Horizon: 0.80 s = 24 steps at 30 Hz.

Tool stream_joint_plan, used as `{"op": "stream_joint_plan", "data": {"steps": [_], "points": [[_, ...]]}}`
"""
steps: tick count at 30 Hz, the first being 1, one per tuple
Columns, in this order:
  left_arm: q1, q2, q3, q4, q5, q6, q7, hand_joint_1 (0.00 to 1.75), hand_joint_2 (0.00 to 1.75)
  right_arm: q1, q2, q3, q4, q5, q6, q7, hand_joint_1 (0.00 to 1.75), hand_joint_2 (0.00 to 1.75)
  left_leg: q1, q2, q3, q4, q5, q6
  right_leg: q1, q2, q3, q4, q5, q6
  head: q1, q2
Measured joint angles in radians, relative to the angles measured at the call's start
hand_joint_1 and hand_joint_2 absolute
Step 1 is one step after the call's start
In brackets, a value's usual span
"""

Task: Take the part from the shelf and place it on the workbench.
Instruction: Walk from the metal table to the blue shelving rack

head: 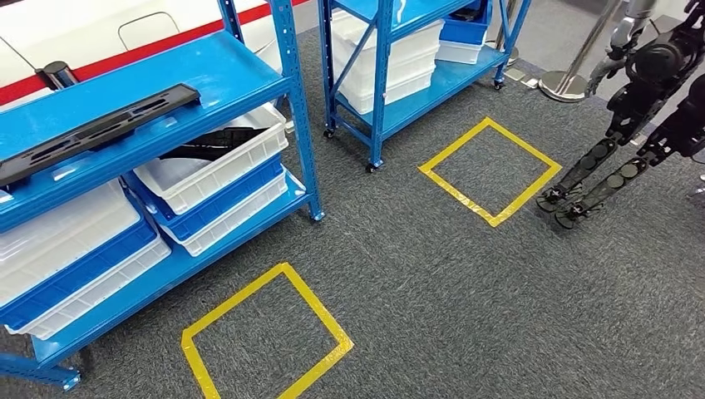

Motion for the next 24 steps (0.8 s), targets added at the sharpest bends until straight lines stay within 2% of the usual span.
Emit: {"op": "stream_joint_plan", "data": {"steps": [1, 2, 3, 4, 5, 8, 10, 11, 13, 14, 15, 16, 17, 19, 20, 21, 22, 24], "points": [[0.001, -0.003, 0.005, 0.001, 0.002, -0.014, 0.027, 0.00, 0.00, 0.001, -0.003, 0.002, 0.000, 0.000, 0.001, 0.000, 0.00, 1.75, 0.002, -0.008, 0.000, 0.005, -0.003, -0.004, -0.004, 0.001, 0.008, -0.025, 0.018, 0.012, 0.000, 0.000], [0.002, -0.007, 0.009, 0.002, 0.003, -0.020, 0.045, 0.00, 0.00, 0.002, -0.005, 0.003, 0.000, 0.001, 0.001, 0.000, 0.00, 1.75, 0.004, -0.016, -0.002, 0.014, -0.008, -0.011, -0.008, 0.002, 0.037, -0.087, 0.050, 0.026, 0.000, 0.000], [0.003, -0.010, 0.011, 0.002, 0.002, -0.023, 0.058, 0.00, 0.00, 0.002, -0.007, 0.005, 0.000, 0.001, 0.002, 0.001, 0.00, 1.75, 0.007, -0.024, -0.004, 0.026, -0.015, -0.020, -0.011, 0.008, 0.068, -0.153, 0.078, 0.035, 0.000, 0.000], [0.002, -0.011, 0.012, 0.002, -0.001, -0.025, 0.066, 0.00, 0.00, 0.001, -0.007, 0.006, 0.000, 0.001, 0.003, 0.001, 0.00, 1.75, 0.007, -0.030, -0.009, 0.041, -0.025, -0.029, -0.013, 0.015, 0.093, -0.209, 0.099, 0.039, 0.002, 0.000], [0.002, -0.012, 0.013, 0.002, -0.004, -0.026, 0.073, 0.00, 0.00, 0.000, -0.007, 0.007, 0.001, 0.001, 0.004, 0.001, 0.00, 1.75, 0.006, -0.035, -0.014, 0.052, -0.033, -0.037, -0.014, 0.022, 0.109, -0.240, 0.109, 0.035, 0.001, 0.000], [0.001, -0.011, 0.012, 0.002, -0.013, -0.027, 0.080, 0.00, 0.00, -0.003, -0.006, 0.010, 0.001, 0.000, 0.004, 0.003, 0.00, 1.75, 0.007, -0.043, -0.023, 0.067, -0.044, -0.046, -0.012, 0.023, 0.113, -0.242, 0.108, 0.010, -0.003, 0.000], [0.002, -0.009, 0.013, 0.002, -0.016, -0.027, 0.081, 0.00, 0.00, -0.002, -0.005, 0.012, 0.001, -0.001, 0.004, 0.004, 0.00, 1.75, 0.012, -0.030, -0.035, 0.096, -0.063, -0.054, -0.015, 0.017, 0.113, -0.243, 0.109, 0.000, -0.006, 0.000], [0.001, -0.009, 0.012, 0.002, -0.017, -0.026, 0.081, 0.00, 0.00, -0.002, -0.005, 0.012, 0.001, -0.002, 0.004, 0.005, 0.00, 1.75, 0.014, -0.017, -0.054, 0.137, -0.088, -0.060, -0.016, 0.013, 0.114, -0.244, 0.109, -0.004, -0.008, 0.000], [-0.001, -0.009, 0.012, 0.002, -0.020, -0.026, 0.081, 0.00, 0.00, -0.001, -0.005, 0.013, 0.001, -0.002, 0.004, 0.009, 0.00, 1.75, 0.018, 0.007, -0.119, 0.266, -0.152, -0.070, -0.011, 0.003, 0.113, -0.244, 0.107, -0.009, -0.010, 0.000], [-0.001, -0.009, 0.012, 0.002, -0.022, -0.025, 0.082, 0.00, 0.00, 0.000, -0.006, 0.013, 0.001, -0.003, 0.004, 0.011, 0.00, 1.75, 0.020, 0.011, -0.152, 0.325, -0.173, -0.072, -0.009, -0.002, 0.113, -0.244, 0.106, -0.011, -0.010, 0.000], [0.000, -0.009, 0.012, 0.002, -0.025, -0.025, 0.082, 0.00, 0.00, 0.000, -0.006, 0.013, 0.001, -0.004, 0.004, 0.014, 0.00, 1.75, 0.021, 0.013, -0.171, 0.356, -0.175, -0.071, -0.007, -0.007, 0.113, -0.244, 0.105, -0.012, -0.010, 0.000], [0.000, -0.010, 0.012, 0.002, -0.028, -0.025, 0.083, 0.00, 0.00, 0.000, -0.006, 0.013, 0.001, -0.006, 0.004, 0.014, 0.00, 1.75, 0.021, 0.014, -0.172, 0.348, -0.157, -0.067, -0.004, -0.012, 0.114, -0.244, 0.104, -0.014, -0.010, 0.000], [0.001, -0.009, 0.012, 0.002, -0.031, -0.024, 0.083, 0.00, 0.00, -0.001, -0.006, 0.013, 0.001, -0.008, 0.004, 0.015, 0.00, 1.75, 0.019, 0.016, -0.151, 0.300, -0.123, -0.061, -0.002, -0.015, 0.116, -0.244, 0.102, -0.014, -0.010, 0.000], [-0.001, -0.008, 0.012, 0.002, -0.036, -0.025, 0.083, 0.00, 0.00, -0.002, -0.002, 0.013, 0.001, -0.012, 0.003, 0.015, 0.00, 1.75, 0.011, 0.036, -0.085, 0.161, -0.056, -0.038, 0.002, -0.022, 0.122, -0.245, 0.099, -0.014, -0.009, 0.000], [-0.003, -0.007, 0.011, 0.002, -0.039, -0.025, 0.083, 0.00, 0.00, -0.002, -0.001, 0.013, 0.001, -0.014, 0.002, 0.016, 0.00, 1.75, 0.005, 0.048, -0.062, 0.112, -0.040, -0.028, 0.003, -0.026, 0.124, -0.247, 0.098, -0.012, -0.010, 0.000], [-0.005, -0.006, 0.011, 0.002, -0.040, -0.024, 0.083, 0.00, 0.00, -0.002, 0.001, 0.013, 0.001, -0.015, 0.002, 0.016, 0.00, 1.75, 0.000, 0.056, -0.050, 0.085, -0.035, -0.021, 0.002, -0.030, 0.125, -0.249, 0.097, -0.009, -0.010, 0.000], [-0.006, -0.005, 0.011, 0.001, -0.041, -0.024, 0.084, 0.00, 0.00, -0.002, 0.004, 0.013, 0.001, -0.014, 0.001, 0.016, 0.00, 1.75, -0.004, 0.058, -0.049, 0.079, -0.038, -0.017, 0.002, -0.035, 0.127, -0.253, 0.096, -0.006, -0.010, 0.000], [-0.005, -0.006, 0.011, 0.001, -0.041, -0.022, 0.084, 0.00, 0.00, -0.003, 0.006, 0.014, 0.001, -0.012, 0.001, 0.016, 0.00, 1.75, -0.004, 0.045, -0.040, 0.060, -0.030, -0.013, 0.004, -0.042, 0.132, -0.258, 0.096, 0.003, -0.011, 0.000]]}}
